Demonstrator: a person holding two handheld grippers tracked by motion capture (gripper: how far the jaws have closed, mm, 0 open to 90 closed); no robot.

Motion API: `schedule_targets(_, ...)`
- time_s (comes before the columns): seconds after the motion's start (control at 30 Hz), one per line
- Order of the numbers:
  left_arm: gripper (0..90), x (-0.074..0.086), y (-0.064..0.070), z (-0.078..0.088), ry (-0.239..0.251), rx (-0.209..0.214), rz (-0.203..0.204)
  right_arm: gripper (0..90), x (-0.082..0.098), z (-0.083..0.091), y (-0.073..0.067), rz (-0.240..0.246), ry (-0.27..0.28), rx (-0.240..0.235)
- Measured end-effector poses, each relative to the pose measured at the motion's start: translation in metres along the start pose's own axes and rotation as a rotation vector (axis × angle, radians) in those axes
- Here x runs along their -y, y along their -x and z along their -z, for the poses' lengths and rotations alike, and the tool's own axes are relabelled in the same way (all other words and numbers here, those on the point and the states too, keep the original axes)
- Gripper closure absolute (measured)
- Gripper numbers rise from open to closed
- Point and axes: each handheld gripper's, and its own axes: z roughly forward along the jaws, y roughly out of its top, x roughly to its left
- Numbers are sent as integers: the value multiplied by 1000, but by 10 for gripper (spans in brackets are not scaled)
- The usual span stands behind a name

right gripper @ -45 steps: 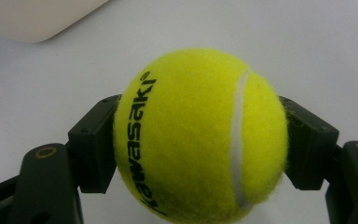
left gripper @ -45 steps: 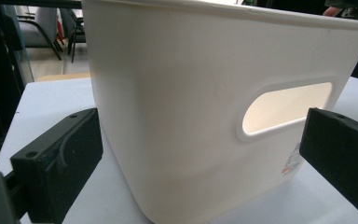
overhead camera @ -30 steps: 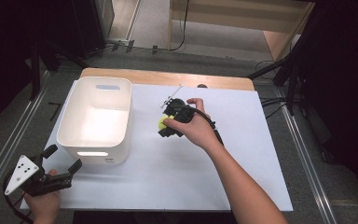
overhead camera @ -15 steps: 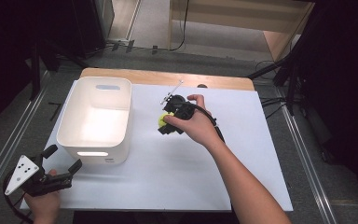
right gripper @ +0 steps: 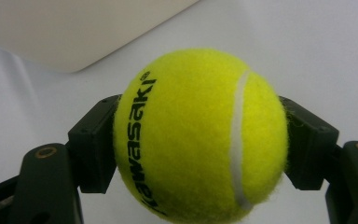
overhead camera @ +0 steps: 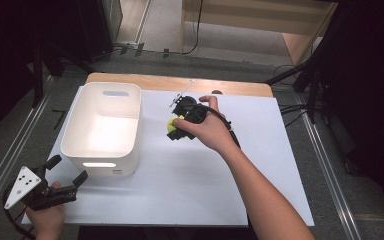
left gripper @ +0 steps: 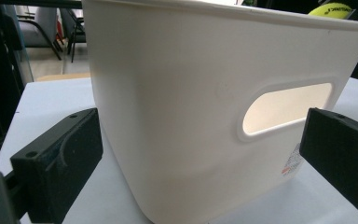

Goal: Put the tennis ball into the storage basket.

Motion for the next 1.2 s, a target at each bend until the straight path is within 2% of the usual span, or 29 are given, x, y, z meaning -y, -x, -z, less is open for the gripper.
schedule_targets(0.33,0,0,0,0,2,1,2,234,-10,9,-3,15,8,1)
schedule_targets(0.73,0,0,1,-1,0,0,-2,234,-17,9,-4,17,30,-18)
schedule_targets(1.2,0,0,1,-1,-5,3,-10,234,-31,14,-9,46,37,-28)
